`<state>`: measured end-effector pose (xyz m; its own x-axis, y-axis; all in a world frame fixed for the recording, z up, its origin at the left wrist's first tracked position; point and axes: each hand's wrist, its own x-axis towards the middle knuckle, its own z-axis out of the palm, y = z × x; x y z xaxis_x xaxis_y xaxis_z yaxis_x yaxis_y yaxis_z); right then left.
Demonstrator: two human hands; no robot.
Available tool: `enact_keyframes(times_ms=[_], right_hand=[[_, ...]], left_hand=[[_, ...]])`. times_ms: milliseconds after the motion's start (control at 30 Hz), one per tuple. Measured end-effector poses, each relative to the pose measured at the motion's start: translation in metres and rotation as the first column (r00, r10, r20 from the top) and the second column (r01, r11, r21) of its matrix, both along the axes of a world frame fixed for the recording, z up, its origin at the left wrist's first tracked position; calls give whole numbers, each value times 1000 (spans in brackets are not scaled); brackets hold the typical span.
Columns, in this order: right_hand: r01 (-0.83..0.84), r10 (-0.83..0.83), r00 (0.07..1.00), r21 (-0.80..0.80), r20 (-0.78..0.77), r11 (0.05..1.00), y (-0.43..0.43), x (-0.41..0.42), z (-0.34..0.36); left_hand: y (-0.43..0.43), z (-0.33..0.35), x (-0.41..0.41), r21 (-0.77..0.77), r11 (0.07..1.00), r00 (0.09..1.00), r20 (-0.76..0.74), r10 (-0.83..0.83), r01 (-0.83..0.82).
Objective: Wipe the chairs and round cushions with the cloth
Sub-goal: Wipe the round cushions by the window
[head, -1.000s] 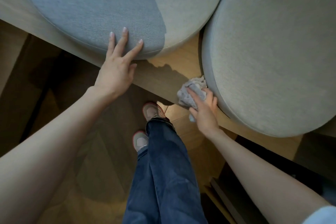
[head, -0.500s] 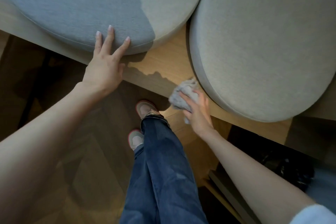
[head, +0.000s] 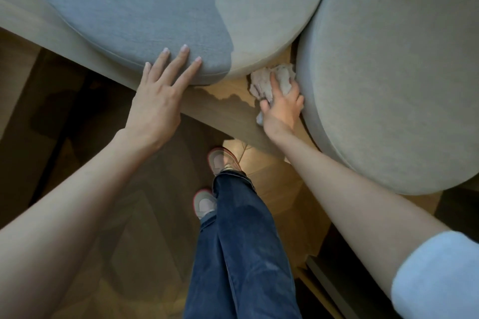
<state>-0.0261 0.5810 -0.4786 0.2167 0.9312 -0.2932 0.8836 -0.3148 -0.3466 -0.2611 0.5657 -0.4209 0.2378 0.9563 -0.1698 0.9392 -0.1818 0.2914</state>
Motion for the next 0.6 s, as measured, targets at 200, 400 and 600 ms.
enact_keyframes(times_ms=[200, 400, 600], right_hand=[[-111, 111, 993, -22, 40, 994, -31, -60, 2], [-464, 468, 884, -127, -4, 876, -35, -106, 5], [-622, 620, 782, -134, -61, 771, -43, -30, 11]], left_hand=[[-3, 7, -18, -46, 993, 994, 6, 112, -112], [0, 15, -23, -120, 981, 981, 104, 165, -153], [1, 20, -19, -145, 971, 975, 93, 203, -189]])
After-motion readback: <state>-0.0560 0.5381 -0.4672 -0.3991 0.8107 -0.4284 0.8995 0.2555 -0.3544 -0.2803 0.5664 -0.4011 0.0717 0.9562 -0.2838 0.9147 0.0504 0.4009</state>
